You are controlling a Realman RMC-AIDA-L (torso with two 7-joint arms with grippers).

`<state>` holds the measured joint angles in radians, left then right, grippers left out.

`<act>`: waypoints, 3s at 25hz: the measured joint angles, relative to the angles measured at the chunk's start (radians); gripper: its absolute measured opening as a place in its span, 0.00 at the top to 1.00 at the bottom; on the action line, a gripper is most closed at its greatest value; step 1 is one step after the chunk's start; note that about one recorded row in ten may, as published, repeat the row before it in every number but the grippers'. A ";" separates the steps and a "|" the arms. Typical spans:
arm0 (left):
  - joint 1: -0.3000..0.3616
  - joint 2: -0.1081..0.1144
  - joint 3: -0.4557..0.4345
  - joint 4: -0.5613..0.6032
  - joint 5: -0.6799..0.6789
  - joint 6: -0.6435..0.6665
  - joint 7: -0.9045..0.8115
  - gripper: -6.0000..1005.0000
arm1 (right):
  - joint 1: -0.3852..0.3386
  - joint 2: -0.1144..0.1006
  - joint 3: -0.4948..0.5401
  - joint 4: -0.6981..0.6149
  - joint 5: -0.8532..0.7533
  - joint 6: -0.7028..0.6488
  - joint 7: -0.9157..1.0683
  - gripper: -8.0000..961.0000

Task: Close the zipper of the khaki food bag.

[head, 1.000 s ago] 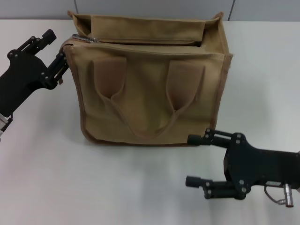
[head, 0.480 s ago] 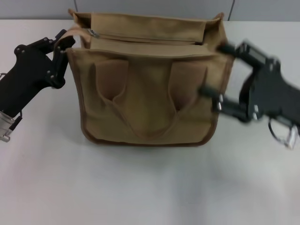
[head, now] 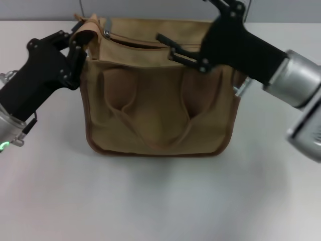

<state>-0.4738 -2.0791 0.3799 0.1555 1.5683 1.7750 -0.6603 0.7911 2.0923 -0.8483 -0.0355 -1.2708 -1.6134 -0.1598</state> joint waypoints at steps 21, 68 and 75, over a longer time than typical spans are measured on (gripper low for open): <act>-0.101 -0.001 0.029 -0.051 0.003 -0.050 -0.012 0.96 | 0.138 0.000 0.089 0.246 -0.069 0.147 -0.256 0.17; -0.114 -0.001 0.028 -0.078 0.004 -0.056 0.001 0.96 | 0.092 0.000 0.535 0.329 -0.370 0.257 -0.256 0.19; -0.108 -0.001 0.028 -0.079 0.004 -0.052 0.001 0.96 | 0.093 0.000 0.535 0.334 -0.372 0.263 -0.258 0.19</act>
<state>-0.5819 -2.0800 0.4081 0.0766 1.5722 1.7233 -0.6596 0.8838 2.0922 -0.3138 0.2982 -1.6432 -1.3502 -0.4183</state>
